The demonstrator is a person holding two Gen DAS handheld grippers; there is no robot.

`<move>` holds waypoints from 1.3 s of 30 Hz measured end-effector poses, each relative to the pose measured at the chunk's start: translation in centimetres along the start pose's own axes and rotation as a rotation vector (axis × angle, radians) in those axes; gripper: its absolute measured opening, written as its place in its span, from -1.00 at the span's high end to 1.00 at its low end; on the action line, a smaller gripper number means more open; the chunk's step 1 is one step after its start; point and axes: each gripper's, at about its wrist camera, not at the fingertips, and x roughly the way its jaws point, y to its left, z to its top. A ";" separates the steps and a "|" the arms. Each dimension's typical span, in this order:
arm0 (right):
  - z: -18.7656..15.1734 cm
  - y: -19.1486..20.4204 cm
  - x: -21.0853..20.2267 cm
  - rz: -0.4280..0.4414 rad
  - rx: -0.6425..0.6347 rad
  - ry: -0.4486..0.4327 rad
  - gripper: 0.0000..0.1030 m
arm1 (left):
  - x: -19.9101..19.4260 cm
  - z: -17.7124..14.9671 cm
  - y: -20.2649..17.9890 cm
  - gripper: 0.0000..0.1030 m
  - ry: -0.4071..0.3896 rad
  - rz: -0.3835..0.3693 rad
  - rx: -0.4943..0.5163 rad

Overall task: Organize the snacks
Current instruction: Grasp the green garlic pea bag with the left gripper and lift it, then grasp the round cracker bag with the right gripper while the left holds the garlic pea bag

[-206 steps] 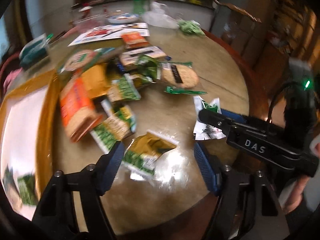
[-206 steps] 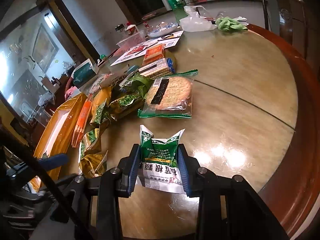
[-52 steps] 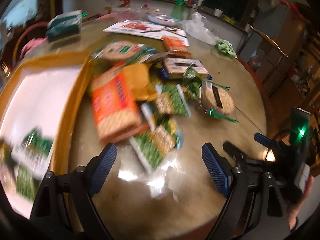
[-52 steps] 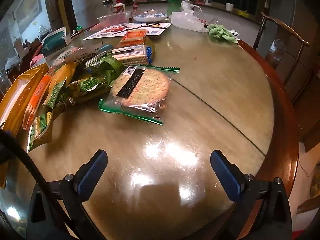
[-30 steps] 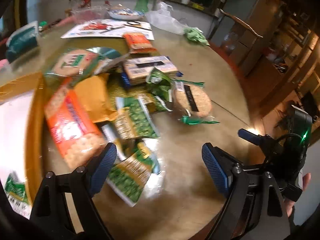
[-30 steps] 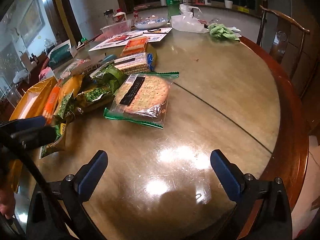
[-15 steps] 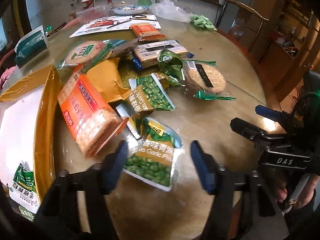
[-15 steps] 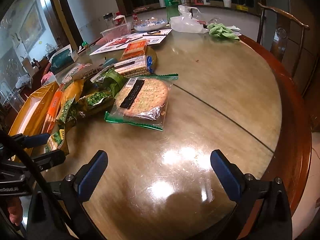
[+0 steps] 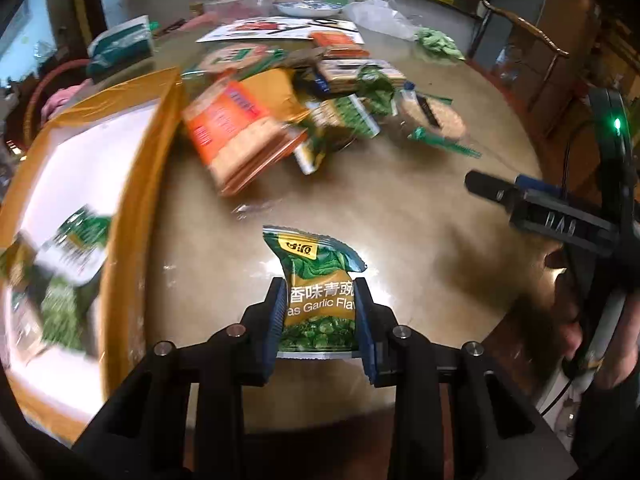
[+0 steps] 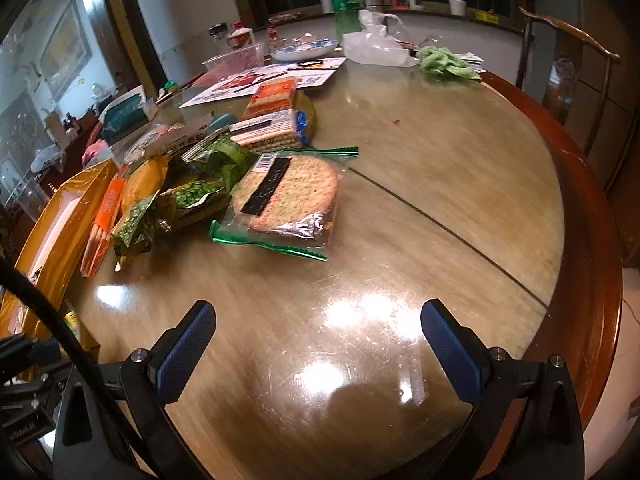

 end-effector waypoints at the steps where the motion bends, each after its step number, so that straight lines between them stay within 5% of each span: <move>1: 0.1 0.1 0.1 0.010 -0.003 0.003 -1.00 | -0.2 -0.4 0.3 0.32 0.003 0.009 -0.012; 14: 6.6 -1.8 4.3 0.165 0.205 0.095 -1.00 | -1.9 -3.1 2.9 0.32 -0.002 0.018 -0.121; 18: 7.5 0.8 5.7 0.003 0.111 0.109 -1.00 | -1.9 -3.1 3.1 0.32 0.003 0.014 -0.136; 21: 6.4 4.0 6.7 -0.159 -0.047 0.109 -1.00 | -2.0 -3.2 2.9 0.32 -0.003 0.022 -0.126; 30: 0.6 2.9 2.3 -0.161 -0.041 0.039 -0.89 | -1.7 -3.3 1.8 0.30 -0.023 0.087 -0.075; 35: -1.4 2.6 -0.5 -0.151 -0.057 0.018 -0.51 | -1.6 -3.3 1.5 0.30 -0.034 0.109 -0.051; 39: -1.6 3.2 -0.6 -0.126 -0.089 0.024 -0.53 | -1.6 -3.3 1.4 0.30 -0.040 0.108 -0.048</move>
